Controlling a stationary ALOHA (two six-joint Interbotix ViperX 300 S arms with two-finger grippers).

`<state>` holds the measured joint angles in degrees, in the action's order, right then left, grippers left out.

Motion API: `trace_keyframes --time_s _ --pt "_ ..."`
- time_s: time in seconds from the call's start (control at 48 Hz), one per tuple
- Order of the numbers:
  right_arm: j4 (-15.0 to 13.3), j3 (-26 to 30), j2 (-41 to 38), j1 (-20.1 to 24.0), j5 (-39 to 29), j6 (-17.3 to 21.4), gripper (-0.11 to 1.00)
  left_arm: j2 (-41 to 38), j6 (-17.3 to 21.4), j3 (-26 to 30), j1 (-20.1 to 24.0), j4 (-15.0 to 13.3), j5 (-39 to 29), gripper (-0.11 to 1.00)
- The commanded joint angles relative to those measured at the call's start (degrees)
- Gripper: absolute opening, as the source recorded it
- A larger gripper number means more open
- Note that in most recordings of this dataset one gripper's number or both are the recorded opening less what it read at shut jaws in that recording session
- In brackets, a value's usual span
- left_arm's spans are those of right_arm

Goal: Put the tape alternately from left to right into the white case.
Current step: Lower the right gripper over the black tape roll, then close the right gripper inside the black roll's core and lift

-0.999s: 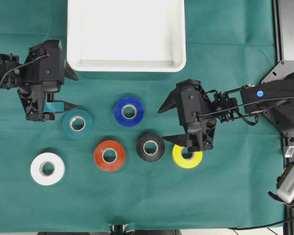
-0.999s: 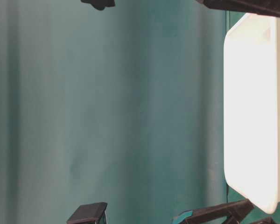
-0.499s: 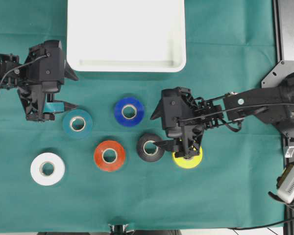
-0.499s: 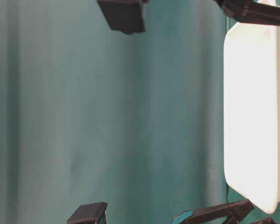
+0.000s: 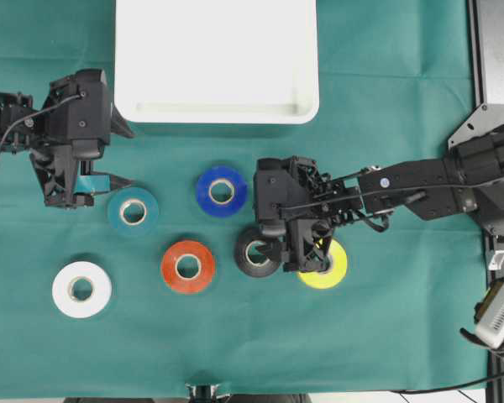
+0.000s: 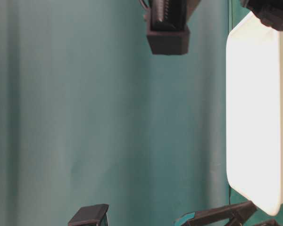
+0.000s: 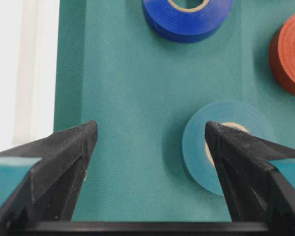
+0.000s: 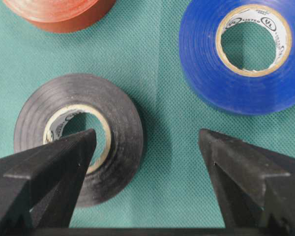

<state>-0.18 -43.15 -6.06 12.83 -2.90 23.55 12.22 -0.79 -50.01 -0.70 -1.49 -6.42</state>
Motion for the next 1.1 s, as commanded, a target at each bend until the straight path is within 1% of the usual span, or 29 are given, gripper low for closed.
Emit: trace_keyframes --time_s 0.0,0.291,0.437,0.499,0.562,0.624,0.645,0.687,0.791,0.832,1.082 --pt "0.00 1.58 0.00 0.26 0.18 0.26 0.84 0.53 0.00 0.70 0.00 -0.09 0.35 0.93" --pt "0.00 1.85 -0.97 0.18 0.09 0.26 0.84 0.53 0.00 0.35 0.00 -0.09 0.26 0.93" --pt "0.00 1.93 -0.97 0.18 0.09 0.26 0.78 0.53 0.00 0.35 0.00 -0.09 0.35 0.93" --pt "0.00 1.85 -0.97 0.26 0.09 0.26 0.69 0.53 0.00 0.44 0.00 -0.09 0.26 0.93" --pt "-0.09 1.93 -0.97 0.18 -0.18 0.26 0.55 0.53 0.00 0.35 -0.09 -0.09 0.26 0.93" --pt "-0.18 1.93 -0.97 0.18 -0.70 0.26 0.37 0.53 0.00 0.44 0.00 -0.09 0.35 0.93" --pt "-0.18 1.93 -0.97 0.26 -1.05 0.26 0.30 0.53 0.00 0.44 0.00 -0.09 0.35 0.93" --pt "-0.18 2.11 -0.97 0.18 -1.67 0.26 0.20 0.62 0.00 0.35 0.00 -0.09 0.26 0.93" --pt "-0.18 2.46 -0.97 0.18 -3.34 0.26 0.04 0.62 0.00 0.44 0.00 -0.09 0.26 0.93" --pt "-0.18 2.64 -0.97 0.18 -3.78 0.26 0.02 0.62 0.00 0.35 -0.09 -0.09 0.35 0.93" --pt "-0.18 3.25 -0.88 0.18 -3.96 0.26 0.02 0.53 0.00 0.35 0.00 -0.09 0.26 0.93"
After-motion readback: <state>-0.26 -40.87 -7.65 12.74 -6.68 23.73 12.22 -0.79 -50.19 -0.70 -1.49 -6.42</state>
